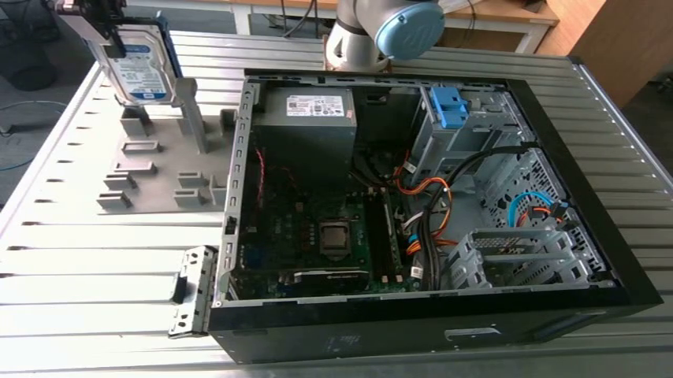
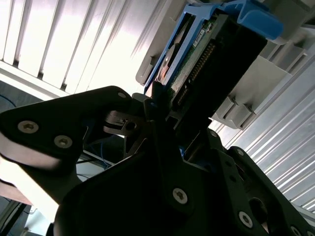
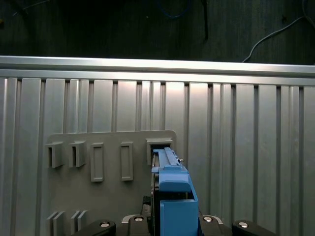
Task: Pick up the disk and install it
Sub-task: 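Pick up the disk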
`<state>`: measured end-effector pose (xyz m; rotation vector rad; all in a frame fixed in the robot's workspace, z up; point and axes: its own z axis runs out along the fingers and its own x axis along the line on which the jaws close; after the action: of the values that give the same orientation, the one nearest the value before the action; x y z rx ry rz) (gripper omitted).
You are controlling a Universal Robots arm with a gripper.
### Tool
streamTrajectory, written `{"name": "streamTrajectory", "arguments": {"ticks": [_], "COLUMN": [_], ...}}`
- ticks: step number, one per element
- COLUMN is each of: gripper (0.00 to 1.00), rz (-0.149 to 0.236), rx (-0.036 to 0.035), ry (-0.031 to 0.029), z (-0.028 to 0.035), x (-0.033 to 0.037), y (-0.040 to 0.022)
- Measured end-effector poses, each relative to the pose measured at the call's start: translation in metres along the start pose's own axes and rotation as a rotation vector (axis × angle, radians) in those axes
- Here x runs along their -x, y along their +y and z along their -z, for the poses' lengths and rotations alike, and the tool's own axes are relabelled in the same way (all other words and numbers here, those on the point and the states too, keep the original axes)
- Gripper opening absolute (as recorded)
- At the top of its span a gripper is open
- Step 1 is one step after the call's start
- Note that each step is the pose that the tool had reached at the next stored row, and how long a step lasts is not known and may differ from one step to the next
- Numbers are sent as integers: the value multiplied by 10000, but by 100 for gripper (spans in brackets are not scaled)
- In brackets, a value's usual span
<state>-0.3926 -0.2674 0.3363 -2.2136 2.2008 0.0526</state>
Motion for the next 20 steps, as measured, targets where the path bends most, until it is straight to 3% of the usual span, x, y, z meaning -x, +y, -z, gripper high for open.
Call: {"name": "streamTrajectory", "arguments": {"ticks": [20], "gripper": [36], "rz": [0], "rx": [0], "ry": [0], "z": [43], "x": [2], "y": [0]}}
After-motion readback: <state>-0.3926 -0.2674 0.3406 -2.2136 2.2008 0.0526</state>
